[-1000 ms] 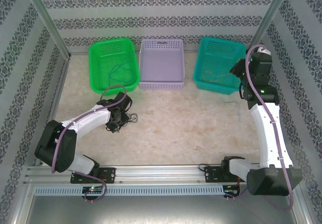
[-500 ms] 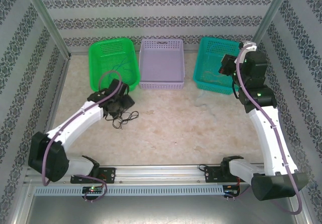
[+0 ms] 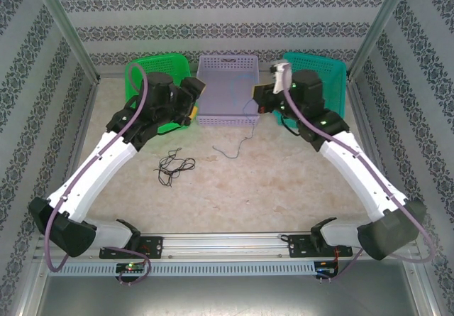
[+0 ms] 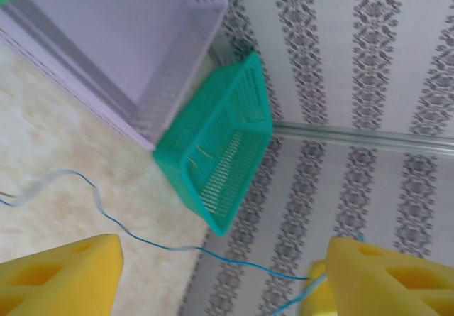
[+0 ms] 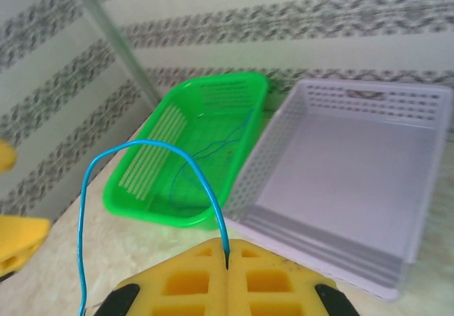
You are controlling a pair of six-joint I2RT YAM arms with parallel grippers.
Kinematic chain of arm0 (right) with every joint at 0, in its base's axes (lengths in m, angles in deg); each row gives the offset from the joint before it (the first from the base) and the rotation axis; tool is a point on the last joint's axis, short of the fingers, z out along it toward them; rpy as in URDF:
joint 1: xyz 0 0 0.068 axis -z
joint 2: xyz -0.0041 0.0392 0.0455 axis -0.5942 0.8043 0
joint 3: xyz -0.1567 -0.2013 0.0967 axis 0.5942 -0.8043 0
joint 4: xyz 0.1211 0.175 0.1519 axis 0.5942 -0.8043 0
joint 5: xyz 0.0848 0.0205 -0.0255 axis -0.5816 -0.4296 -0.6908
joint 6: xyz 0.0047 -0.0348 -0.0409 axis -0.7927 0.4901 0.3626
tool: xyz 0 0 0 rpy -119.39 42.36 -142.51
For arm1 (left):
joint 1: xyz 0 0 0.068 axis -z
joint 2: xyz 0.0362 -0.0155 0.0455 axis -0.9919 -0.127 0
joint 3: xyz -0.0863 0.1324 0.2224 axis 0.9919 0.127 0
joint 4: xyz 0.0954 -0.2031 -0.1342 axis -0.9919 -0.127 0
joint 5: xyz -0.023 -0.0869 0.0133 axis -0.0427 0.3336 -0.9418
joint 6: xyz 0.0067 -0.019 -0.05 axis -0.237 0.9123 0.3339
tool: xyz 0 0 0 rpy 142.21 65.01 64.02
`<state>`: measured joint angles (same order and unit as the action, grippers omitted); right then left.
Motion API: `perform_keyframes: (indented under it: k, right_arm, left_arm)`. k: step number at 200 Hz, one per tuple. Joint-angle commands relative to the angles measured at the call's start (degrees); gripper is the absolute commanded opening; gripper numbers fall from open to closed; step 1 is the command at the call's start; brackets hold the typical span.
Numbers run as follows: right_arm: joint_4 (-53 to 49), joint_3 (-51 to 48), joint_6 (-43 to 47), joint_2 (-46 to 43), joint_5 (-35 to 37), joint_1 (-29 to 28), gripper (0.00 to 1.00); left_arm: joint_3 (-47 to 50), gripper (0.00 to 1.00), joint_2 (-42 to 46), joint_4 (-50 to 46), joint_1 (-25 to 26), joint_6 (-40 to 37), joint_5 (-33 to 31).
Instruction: Untangle the cables
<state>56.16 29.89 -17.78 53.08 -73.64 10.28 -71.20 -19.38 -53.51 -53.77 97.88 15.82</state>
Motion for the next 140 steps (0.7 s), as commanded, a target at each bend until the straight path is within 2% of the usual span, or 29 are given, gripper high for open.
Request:
perform_keyframes:
  k: [1, 31, 68, 89, 112, 140]
  right_arm:
    - [4.24, -0.40, 6.02, 1.15, 4.69, -4.41, 0.00]
    - [8.21, -3.91, 13.73, 2.05, 13.89, -10.53, 0.00]
    - [9.99, -5.96, 19.95, 2.69, 24.37, -15.20, 0.00]
    - [11.43, -6.87, 22.63, 2.60, 24.98, -16.77, 0.00]
    - [11.25, -7.04, 24.77, 2.99, 26.28, -18.80, 0.00]
    - [11.49, -7.53, 24.62, 2.86, 28.80, -19.03, 0.00]
  left_arm:
    - [-2.58, 0.77, -0.57, 4.56, 2.40, 11.49, 0.45]
    - [-2.60, 0.77, 0.30, 4.67, 4.95, 21.70, -2.12]
    - [-6.23, 0.72, 1.84, -5.95, 6.73, 28.56, -4.97]
    - [-3.91, 0.70, 2.70, -3.93, 7.20, 32.27, -5.62]
    - [-3.74, 0.68, 1.45, -3.64, 7.16, 33.49, -4.11]
    - [-8.74, 0.70, 1.39, -12.12, 7.20, 30.23, -6.58]
